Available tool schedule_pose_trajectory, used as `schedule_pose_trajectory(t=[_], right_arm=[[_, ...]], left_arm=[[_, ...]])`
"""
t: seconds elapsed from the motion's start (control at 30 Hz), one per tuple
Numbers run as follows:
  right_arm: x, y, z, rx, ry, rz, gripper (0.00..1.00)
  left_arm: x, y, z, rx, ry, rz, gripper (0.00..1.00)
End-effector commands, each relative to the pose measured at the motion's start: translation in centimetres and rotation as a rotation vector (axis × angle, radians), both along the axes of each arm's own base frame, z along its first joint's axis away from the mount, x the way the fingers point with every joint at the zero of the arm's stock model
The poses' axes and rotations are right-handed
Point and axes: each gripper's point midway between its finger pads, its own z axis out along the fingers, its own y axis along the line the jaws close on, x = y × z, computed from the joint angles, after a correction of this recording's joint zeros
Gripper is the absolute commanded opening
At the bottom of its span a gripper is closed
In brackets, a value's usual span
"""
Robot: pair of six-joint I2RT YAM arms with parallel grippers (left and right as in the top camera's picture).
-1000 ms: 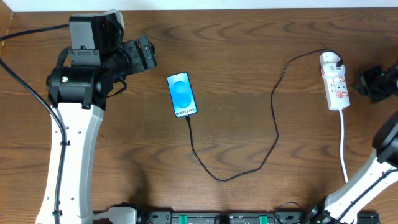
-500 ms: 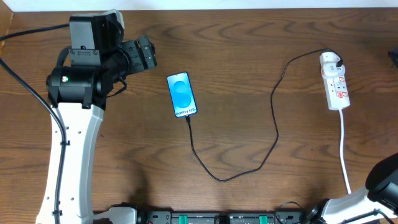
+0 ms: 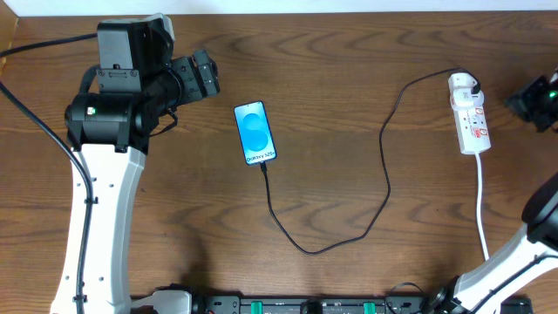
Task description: Plug charger to phone and switch on socket
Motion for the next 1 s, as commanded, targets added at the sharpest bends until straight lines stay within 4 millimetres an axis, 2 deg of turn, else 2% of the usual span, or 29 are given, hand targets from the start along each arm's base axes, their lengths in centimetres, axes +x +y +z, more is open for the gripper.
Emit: schedule_pose_trajectory(t=[0.0,0.2,0.5,0.73,0.97], right_arm=[[0.2,1.3,-3.3,0.037,0.034,0.056,0.01],[0.9,2.2,-5.4,0.053,0.028,0.104,0.01],[1.4,2.3,-5.9,0.053,0.022,0.098,0.01],[1.6,3.6,-7.1,0.078,0.044,0.117,0.01],[1.4,5.4,-7.5,0.116,0.086,0.115,0.01]], left_arm=[[-0.3,0.3,0.2,0.014,-0.007,0.004,0.93],[-0.3,0.3,0.2,0.014,-0.007,0.004,0.93],[-0.3,0.3,0.2,0.013,-0.007,0.005,0.93],[-0.3,0.3,0.2,0.014,-0.007,0.004,0.93],[-0.3,0.3,0.2,0.013,-0.007,0.005,0.93]])
